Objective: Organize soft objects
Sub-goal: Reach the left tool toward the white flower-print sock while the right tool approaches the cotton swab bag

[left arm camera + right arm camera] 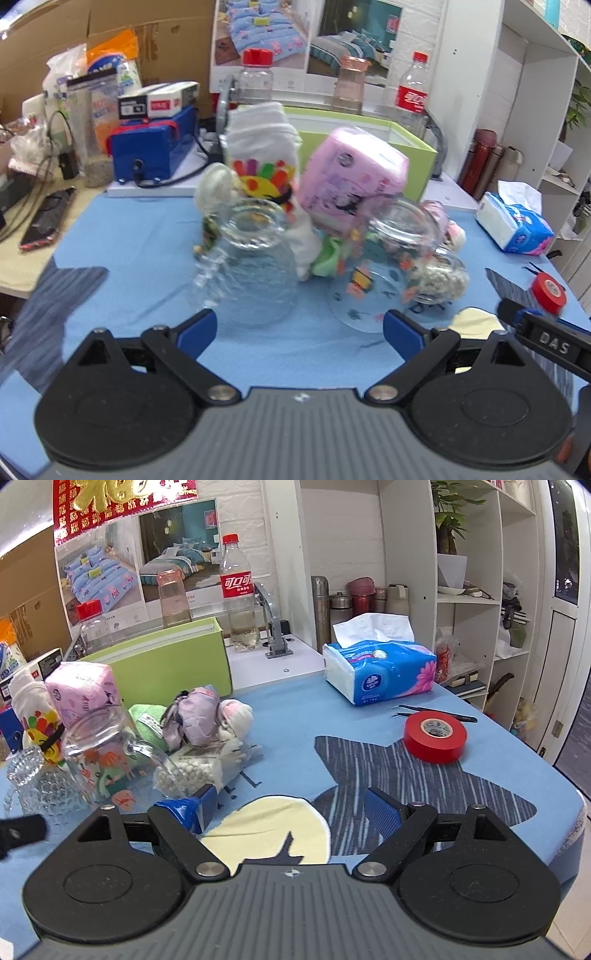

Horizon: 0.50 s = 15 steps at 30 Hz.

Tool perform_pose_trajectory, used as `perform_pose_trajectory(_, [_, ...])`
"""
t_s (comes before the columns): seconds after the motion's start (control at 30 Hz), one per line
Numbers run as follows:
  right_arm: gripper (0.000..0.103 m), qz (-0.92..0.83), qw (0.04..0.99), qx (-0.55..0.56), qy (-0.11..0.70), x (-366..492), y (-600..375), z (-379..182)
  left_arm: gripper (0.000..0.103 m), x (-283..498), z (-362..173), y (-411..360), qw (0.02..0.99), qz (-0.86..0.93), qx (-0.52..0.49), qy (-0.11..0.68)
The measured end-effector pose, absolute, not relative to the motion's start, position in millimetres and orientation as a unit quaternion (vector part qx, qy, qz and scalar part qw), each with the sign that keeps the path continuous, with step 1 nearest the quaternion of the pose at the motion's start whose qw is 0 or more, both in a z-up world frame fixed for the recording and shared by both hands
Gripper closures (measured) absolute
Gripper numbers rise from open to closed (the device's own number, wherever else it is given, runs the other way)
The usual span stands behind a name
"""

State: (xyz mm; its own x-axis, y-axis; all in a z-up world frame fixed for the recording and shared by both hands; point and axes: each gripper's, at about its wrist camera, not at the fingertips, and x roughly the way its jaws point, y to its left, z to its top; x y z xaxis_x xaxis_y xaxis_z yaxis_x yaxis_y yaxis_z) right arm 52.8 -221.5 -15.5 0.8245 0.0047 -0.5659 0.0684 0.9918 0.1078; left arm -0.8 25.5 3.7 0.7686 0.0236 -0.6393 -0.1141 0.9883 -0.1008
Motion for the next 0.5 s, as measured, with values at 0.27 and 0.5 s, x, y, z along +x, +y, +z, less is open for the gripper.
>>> perform_pose_trajectory(0.27, [0.029, 0.039, 0.952, 0.104, 0.285, 82.9, -219.6, 5.6, 0.007, 8.5, 41.9, 78.5, 0.943, 0.111, -0.061, 0.308])
perform_pose_trajectory(0.5, [0.029, 0.143, 0.948, 0.112, 0.263, 118.2, -183.8, 37.4, 0.007, 49.9, 67.3, 115.0, 0.94, 0.111, -0.088, 0.311])
